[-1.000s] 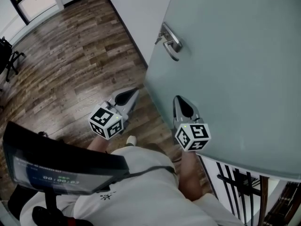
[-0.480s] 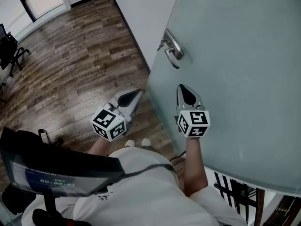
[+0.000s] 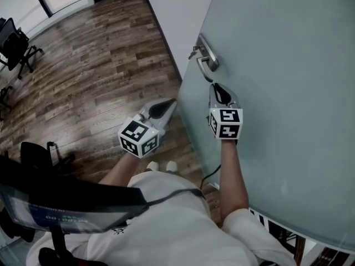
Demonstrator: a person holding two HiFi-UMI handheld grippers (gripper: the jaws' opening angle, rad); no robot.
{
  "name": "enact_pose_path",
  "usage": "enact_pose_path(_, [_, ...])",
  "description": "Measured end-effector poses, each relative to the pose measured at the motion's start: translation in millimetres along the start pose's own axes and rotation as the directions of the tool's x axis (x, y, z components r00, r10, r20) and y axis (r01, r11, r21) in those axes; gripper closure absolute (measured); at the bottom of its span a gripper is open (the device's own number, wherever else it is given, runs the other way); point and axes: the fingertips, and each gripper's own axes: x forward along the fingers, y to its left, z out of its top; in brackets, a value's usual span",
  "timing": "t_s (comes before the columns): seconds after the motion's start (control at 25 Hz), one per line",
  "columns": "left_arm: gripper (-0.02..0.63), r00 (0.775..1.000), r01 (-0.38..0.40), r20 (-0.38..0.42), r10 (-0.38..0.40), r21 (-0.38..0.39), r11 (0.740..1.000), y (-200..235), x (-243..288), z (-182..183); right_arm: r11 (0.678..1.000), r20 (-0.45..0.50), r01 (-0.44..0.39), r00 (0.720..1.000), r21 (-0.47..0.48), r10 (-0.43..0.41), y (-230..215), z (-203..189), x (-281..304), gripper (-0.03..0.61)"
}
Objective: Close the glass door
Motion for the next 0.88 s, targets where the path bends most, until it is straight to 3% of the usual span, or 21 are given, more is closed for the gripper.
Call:
enact_pose_path(0.08, [0.612,1.0,0.0,0.002,0.0,-0.001,1.0,-1.1,7.4,0.4,1.0,-0.015,-0.001,1.0,-0.005,0.001,-4.3,-5.2,10.2,0.53])
enact_pose_path(0.28, [0.612,1.0,0.004,-0.006,-0.004,-0.006,1.0,-7.6,13.7,-3.1,0.999,-0.094,-0.026,0.995,-0.033,0.023,-4.7,-22.6,34.9,0.392])
enact_pose_path(0.44, [0.612,1.0,-0.009,-0.018,0.009,-0.015,1.0,-6.5,8.1,-10.3,0.999,-0.139,-0.041,0.99,-0.035,0.035,-0.6,-32.3,54.3,0.357])
enact_pose_path(0.76, [0.612,0.999,-0.035,-0.024,0.034,-0.016,0.999,-12.8,-13.3,-17.1,0.999,-0.186,-0.037,0.982,0.006,0.037,0.2,-46.2,65.6,0.35])
enact_pose_path(0.88, [0.612,0.999,-0.046,-0.028,0.045,-0.016,0.999,-12.6,-19.1,-20.3,1.0,-0.189,-0.004,0.982,0.02,0.007,-6.9,-48.7,65.3,0.414])
